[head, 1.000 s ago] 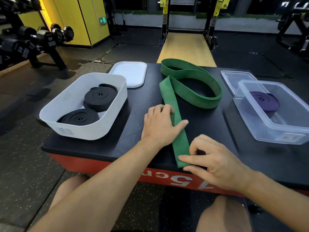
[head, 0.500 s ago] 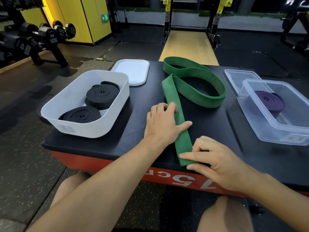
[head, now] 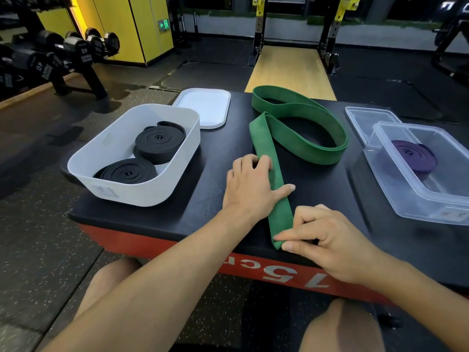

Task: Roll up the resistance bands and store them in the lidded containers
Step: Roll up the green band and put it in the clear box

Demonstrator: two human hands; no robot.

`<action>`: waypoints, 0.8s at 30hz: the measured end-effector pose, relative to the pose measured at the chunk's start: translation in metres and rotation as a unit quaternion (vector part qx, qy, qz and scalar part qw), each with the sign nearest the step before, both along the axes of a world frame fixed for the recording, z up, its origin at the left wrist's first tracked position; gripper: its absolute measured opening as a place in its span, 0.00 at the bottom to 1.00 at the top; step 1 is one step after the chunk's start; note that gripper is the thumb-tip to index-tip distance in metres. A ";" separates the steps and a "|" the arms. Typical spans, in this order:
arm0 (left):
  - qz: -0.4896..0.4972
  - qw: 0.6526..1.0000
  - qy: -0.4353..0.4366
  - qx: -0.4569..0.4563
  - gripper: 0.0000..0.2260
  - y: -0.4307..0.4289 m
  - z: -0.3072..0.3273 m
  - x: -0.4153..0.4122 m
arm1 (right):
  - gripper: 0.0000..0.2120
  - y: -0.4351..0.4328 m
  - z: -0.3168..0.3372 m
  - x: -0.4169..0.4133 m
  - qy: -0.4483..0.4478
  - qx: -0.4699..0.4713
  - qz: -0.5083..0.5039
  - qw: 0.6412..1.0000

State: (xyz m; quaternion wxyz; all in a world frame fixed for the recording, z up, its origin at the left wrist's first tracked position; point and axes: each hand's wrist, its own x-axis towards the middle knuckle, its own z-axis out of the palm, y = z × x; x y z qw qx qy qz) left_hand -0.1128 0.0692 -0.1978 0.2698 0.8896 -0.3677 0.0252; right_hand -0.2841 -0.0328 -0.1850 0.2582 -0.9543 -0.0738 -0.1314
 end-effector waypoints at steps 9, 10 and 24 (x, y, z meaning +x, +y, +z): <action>-0.118 0.961 0.173 -0.179 0.03 0.071 0.016 -0.024 | 0.10 -0.003 0.002 0.005 0.043 0.079 -0.005 0.996; -0.158 0.953 0.192 -0.173 0.03 0.086 0.018 -0.031 | 0.10 -0.003 0.001 0.005 0.045 0.082 -0.009 0.996; -0.210 0.963 -0.007 -0.169 0.04 0.097 -0.012 -0.055 | 0.08 -0.005 0.004 0.006 0.070 0.171 -0.036 0.982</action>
